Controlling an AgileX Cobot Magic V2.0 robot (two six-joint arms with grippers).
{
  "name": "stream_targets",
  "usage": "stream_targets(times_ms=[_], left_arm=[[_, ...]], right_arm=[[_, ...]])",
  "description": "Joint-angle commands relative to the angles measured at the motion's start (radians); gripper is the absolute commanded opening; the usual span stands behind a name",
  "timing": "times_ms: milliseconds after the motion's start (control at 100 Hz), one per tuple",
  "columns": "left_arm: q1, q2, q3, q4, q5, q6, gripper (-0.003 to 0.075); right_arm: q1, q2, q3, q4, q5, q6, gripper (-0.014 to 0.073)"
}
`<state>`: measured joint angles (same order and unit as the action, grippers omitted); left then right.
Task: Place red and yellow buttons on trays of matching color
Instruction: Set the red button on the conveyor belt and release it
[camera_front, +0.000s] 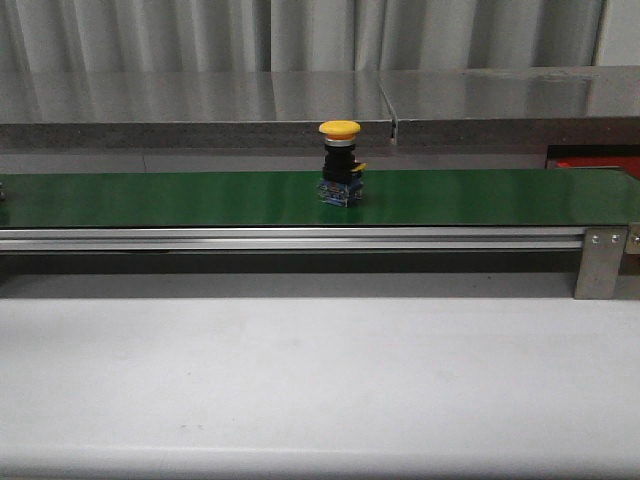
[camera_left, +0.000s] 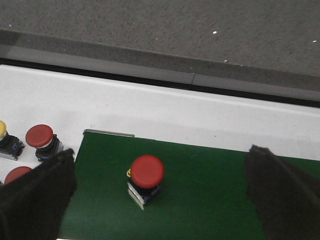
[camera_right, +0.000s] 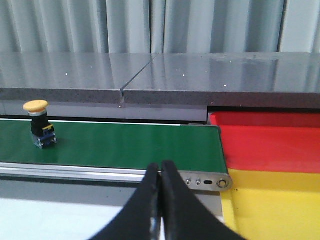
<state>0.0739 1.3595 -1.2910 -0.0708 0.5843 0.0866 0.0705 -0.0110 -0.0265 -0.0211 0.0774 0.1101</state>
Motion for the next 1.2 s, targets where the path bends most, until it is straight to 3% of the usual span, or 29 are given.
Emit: stream_targets(times_ms=[0,200,280,390,470,530,680,950,1060,1190], left_arm=[[-0.022,-0.155,0.090,-0.014,-0.118,0.000,0.0629],[-0.050,-0.505,0.404,-0.042,-0.206,0.000,0.0626],[-0.050,-0.637,0.508,-0.043,-0.235,0.000,0.0571],[-0.050,-0.808,0.619,-0.043,-0.232,0.000,0.0373],[-0.050,-0.916,0.672,-0.043,-0.218,0.000,0.0121],[-0.050,-0.971,0.696,-0.043,-0.214,0.000,-0.0020],[-0.050,-1.022,0.709,-0.043,-0.195,0.000,-0.0019],[-0.050,-1.022,0.709,-0.043,-0.183,0.000,-0.0019],[-0.050,-1.022,0.709,-0.043,-0.173,0.000,-0.0019],[-0.050,-1.022,0.709,-0.043,-0.165,0.000,-0.0019]], right_arm=[[0.000,0.026,-0.059,0.016,-0.070,-0.004,-0.0118],[0.000,0.134,-0.143,0.038,-0.055,-0.004,-0.0118],[0.000,0.180,-0.184,0.038,-0.028,-0.004,-0.0118],[0.000,0.259,-0.264,0.053,0.048,-0.004,-0.0118],[0.000,0.332,-0.350,0.093,0.161,-0.004,-0.0118],[0.000,0.406,-0.438,0.101,0.248,-0.004,-0.0118],[0.000,0.605,-0.656,0.105,0.444,-0.005,-0.0118],[0.000,0.892,-0.845,0.116,0.461,-0.006,-0.0102],[0.001,0.972,-0.866,0.116,0.465,-0.006,0.0055],[0.003,1.021,-0.869,0.120,0.468,-0.006,0.0451]])
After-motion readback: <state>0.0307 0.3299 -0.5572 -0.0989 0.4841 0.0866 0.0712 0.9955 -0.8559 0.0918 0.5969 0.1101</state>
